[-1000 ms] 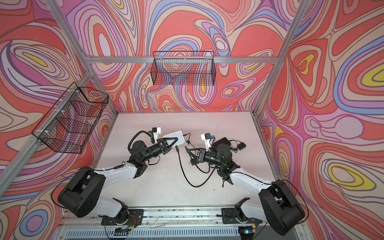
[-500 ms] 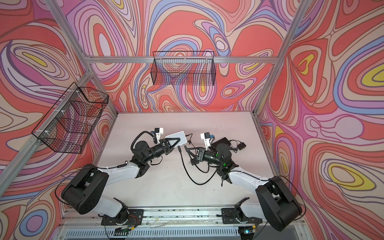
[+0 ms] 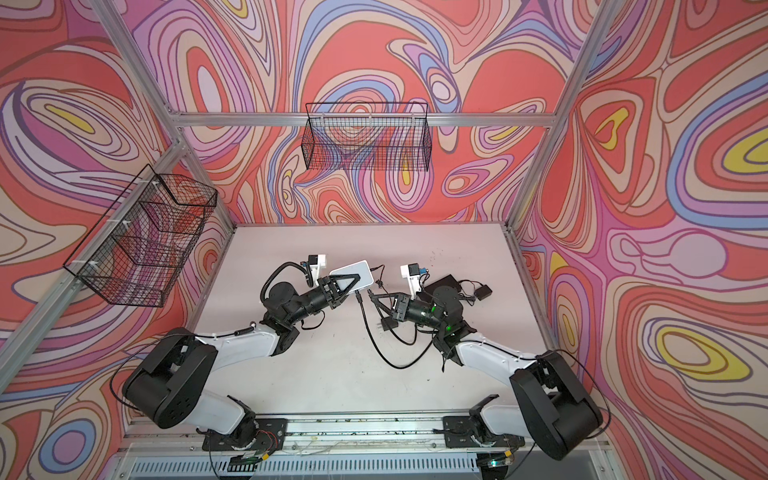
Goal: Insert the plug into the switch port
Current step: 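Align the plug with a free router port using the right gripper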
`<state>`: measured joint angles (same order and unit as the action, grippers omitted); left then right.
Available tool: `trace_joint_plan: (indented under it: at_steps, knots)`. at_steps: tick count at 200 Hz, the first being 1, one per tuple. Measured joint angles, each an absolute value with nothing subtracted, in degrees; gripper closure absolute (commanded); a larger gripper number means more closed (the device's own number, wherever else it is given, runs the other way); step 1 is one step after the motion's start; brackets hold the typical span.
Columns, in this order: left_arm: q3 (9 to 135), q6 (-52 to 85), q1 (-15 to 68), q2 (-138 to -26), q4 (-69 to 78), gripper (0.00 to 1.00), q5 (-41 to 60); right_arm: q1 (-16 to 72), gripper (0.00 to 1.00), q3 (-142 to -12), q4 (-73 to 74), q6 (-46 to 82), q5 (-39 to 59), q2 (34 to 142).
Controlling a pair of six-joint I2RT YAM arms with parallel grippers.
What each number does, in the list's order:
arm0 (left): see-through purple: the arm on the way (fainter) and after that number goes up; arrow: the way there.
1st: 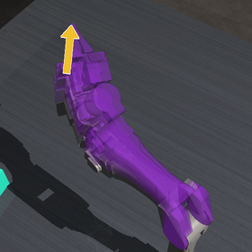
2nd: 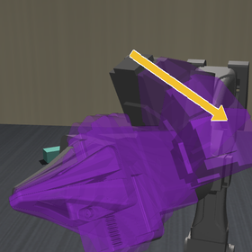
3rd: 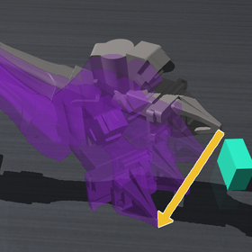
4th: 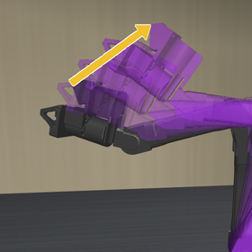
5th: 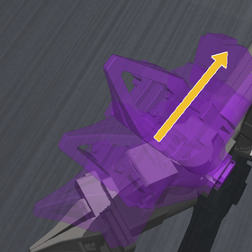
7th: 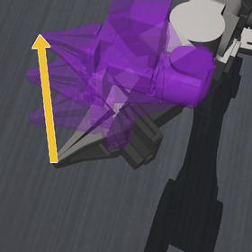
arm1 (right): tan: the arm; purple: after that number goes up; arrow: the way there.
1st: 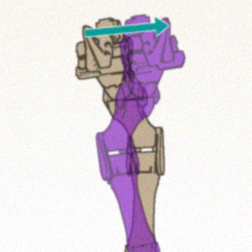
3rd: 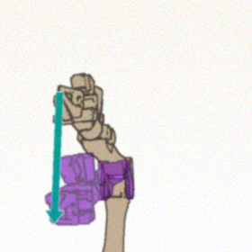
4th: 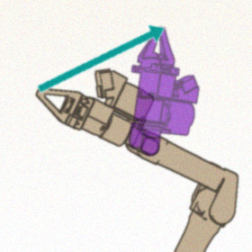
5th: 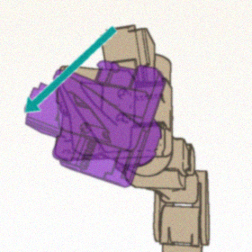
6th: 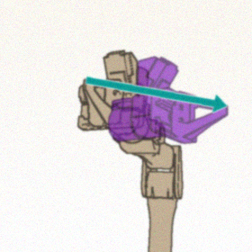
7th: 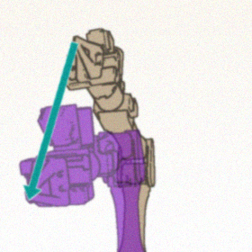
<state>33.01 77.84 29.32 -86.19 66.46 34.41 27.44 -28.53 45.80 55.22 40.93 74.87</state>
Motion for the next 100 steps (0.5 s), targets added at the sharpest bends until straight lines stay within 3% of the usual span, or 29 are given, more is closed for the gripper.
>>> trace_joint_plan:
  at_steps: [100]
  knots:
    - [32.2, 78.9, 29.3, -86.6, 69.5, 0.97, 33.5, 27.4, 1.0, -29.5, 49.6, 58.2, 42.3, 77.7]
